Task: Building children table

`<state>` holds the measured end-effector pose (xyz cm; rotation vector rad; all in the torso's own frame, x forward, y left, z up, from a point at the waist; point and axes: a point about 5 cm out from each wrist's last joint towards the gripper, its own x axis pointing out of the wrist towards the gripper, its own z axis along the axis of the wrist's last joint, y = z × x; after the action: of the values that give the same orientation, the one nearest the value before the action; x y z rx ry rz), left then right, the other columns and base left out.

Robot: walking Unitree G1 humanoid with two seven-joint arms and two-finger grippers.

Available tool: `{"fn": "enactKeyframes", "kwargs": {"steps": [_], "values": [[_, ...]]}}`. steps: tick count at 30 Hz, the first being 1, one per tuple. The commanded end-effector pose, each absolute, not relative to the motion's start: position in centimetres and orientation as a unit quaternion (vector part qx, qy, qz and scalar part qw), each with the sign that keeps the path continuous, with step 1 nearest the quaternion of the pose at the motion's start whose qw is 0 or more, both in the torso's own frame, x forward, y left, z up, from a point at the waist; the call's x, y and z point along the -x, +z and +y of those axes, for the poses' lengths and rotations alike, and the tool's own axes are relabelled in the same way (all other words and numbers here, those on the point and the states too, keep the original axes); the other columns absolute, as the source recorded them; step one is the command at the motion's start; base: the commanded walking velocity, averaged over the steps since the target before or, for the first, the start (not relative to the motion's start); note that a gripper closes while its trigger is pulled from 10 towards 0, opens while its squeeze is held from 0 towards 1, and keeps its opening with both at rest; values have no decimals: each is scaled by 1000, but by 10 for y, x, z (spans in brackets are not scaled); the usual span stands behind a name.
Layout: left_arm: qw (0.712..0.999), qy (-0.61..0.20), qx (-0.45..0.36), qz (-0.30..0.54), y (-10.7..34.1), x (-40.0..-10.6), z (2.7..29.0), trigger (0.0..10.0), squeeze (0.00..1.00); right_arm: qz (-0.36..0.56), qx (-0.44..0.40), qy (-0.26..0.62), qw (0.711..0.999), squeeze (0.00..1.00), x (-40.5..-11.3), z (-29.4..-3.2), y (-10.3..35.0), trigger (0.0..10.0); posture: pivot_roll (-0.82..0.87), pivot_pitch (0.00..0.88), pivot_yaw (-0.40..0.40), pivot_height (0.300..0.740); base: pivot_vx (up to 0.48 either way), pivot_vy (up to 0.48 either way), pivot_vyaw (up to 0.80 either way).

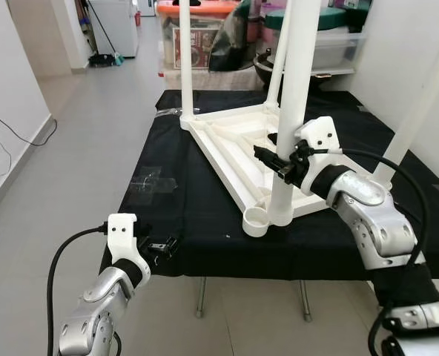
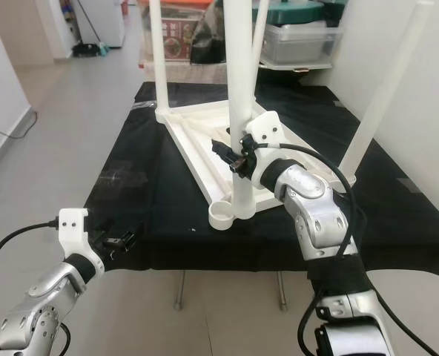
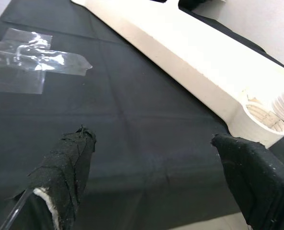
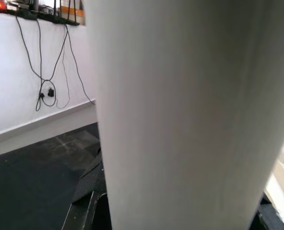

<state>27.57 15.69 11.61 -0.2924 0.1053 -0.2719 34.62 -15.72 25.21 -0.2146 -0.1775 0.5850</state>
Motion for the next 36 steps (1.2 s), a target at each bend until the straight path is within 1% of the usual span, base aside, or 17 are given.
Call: {"fn": "enactKeyframes", "kwargs": {"steps": [1, 2, 3, 4, 5, 6, 7, 8, 9, 10, 11, 13, 16, 19, 22, 28, 36], "values": [[978, -136, 147, 58, 112, -275, 154, 10000, 0, -98, 93, 282, 950, 0, -348, -157, 256, 10000, 66, 0, -42, 740, 0, 0, 0], [978, -137, 147, 58, 112, -275, 154, 10000, 0, -98, 74, 282, 951, 0, -349, -155, 257, 10000, 67, 0, -43, 740, 0, 0, 0], [978, -137, 147, 58, 112, -275, 154, 10000, 0, -98, 74, 282, 951, 0, -349, -155, 257, 10000, 67, 0, -43, 740, 0, 0, 0], [978, -138, 148, 58, 113, -276, 153, 10000, 0, -97, 31, 277, 955, 0, -350, -154, 259, 10000, 67, 0, -43, 740, 0, 0, 0], [978, -138, 148, 58, 113, -276, 153, 10000, 0, -97, 31, 277, 955, 0, -350, -154, 259, 10000, 67, 0, -43, 740, 0, 0, 0], [978, -138, 149, 57, 113, -276, 154, 10000, 0, -96, -20, 268, 958, 0, -352, -155, 262, 10000, 66, 0, -43, 740, 0, 0, 0], [978, -137, 149, 56, 114, -276, 155, 10000, 0, -94, -125, 231, 960, 0, -358, -159, 268, 10000, 64, 0, -40, 740, 0, 0, 0], [978, -137, 149, 56, 114, -276, 155, 10000, 0, -94, -125, 231, 960, 0, -358, -159, 268, 10000, 64, 0, -40, 740, 0, 0, 0], [978, -137, 149, 56, 114, -276, 155, 10000, 0, -88, -221, 190, 953, 0, -364, -164, 269, 10000, 68, 0, -38, 740, 0, 0, 0], [978, -137, 149, 56, 114, -276, 155, 10000, 0, -88, -221, 190, 953, 0, -364, -164, 269, 10000, 68, 0, -38, 740, 0, 0, 0], [977, -138, 150, 55, 114, -277, 155, 10000, 0, -85, -283, 161, 942, 0, -370, -166, 270, 10000, 72, 0, -34, 740, 0, 0, 0], [977, -142, 149, 55, 115, -277, 154, 10000, 0, -82, -344, 137, 926, 0, -376, -167, 273, 10000, 74, 0, -32, 740, 0, 0, 0], [977, -142, 149, 55, 115, -277, 154, 10000, 0, -82, -344, 137, 926, 0, -376, -167, 273, 10000, 74, 0, -32, 740, 0, 0, 0], [977, -146, 147, 57, 113, -276, 154, 10000, 0, -98, -374, 153, 909, 0, -378, -163, 289, 10000, 77, 0, -33, 740, 0, 0, 0], [977, -145, 146, 58, 113, -275, 156, 10000, 0, -100, -378, 162, 906, 0, -377, -164, 296, 10000, 78, 0, -37, 740, 0, 0, 0], [977, -144, 147, 57, 113, -275, 156, 10000, 0, -88, -386, 160, 904, 0, -376, -165, 296, 10000, 78, 0, -38, 740, 0, 0, 0], [977, -149, 143, 57, 114, -275, 157, 10000, 0, -75, -386, 173, 903, 0, -373, -157, 290, 10000, 80, 0, -34, 740, 0, 0, 0]]}}
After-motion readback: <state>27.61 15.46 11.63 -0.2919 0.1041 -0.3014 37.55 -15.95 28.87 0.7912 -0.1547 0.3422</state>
